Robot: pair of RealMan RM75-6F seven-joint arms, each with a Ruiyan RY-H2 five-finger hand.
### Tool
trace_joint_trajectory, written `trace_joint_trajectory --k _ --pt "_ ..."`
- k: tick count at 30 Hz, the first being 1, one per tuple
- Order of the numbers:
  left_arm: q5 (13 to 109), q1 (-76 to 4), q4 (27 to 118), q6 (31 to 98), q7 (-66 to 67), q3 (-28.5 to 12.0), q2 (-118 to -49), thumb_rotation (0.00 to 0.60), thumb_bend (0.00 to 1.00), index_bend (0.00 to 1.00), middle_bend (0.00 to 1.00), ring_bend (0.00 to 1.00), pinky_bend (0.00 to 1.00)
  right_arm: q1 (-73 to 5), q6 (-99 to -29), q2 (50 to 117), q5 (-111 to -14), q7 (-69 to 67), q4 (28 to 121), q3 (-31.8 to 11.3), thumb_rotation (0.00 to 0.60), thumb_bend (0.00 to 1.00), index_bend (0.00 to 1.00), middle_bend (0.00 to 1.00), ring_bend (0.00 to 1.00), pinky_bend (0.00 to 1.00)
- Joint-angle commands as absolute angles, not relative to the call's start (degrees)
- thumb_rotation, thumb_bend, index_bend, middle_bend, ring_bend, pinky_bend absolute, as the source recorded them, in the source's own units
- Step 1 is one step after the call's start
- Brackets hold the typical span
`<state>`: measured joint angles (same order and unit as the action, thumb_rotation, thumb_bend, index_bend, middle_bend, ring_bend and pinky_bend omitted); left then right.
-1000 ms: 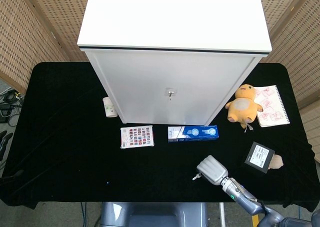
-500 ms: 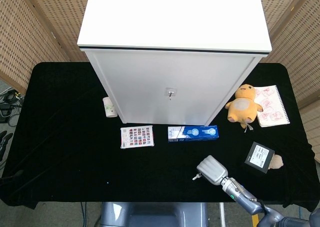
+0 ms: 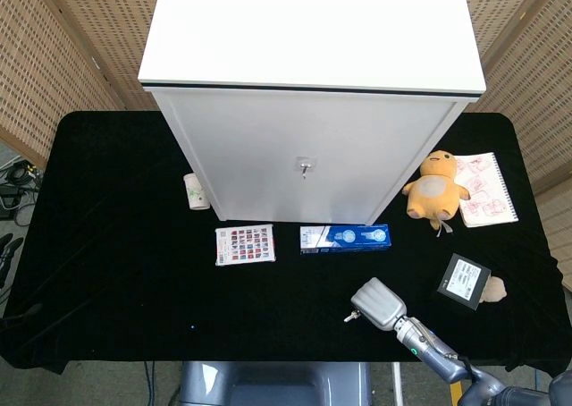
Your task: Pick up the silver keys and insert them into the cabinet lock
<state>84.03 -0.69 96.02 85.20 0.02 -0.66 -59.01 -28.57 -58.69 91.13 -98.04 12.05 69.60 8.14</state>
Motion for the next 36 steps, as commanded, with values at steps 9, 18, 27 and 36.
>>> trace_joint_trajectory --k 9,18,27,36 --pt "84.1 -0.7 95.9 85.2 0.2 -0.6 -59.1 0.6 0.0 0.0 0.0 0.0 0.0 -28.4 -59.6 91.9 -98.1 10.9 68.5 8.2 0.6 0.62 0.64 0.94 0.93 1.0" --pt "84.1 -0.7 95.9 85.2 0.1 -0.6 -59.1 0.6 0.0 0.0 0.0 0.0 0.0 -28.3 -60.7 92.1 -98.3 9.9 68.2 8.1 0.6 0.62 0.67 0.94 0.93 1.0" --pt "84.2 -0.7 95.8 85.2 -0.1 -0.5 -59.1 0.6 0.0 0.0 0.0 0.0 0.0 -27.9 -64.5 90.5 -99.6 8.6 70.4 7.7 0.6 0.63 0.67 0.94 0.93 1.0" --pt "84.7 -0.6 96.0 85.4 -0.1 -0.3 -59.0 0.6 0.0 0.0 0.0 0.0 0.0 -29.0 -70.8 81.3 -104.0 9.3 82.1 6.7 0.6 0.63 0.68 0.94 0.93 1.0"
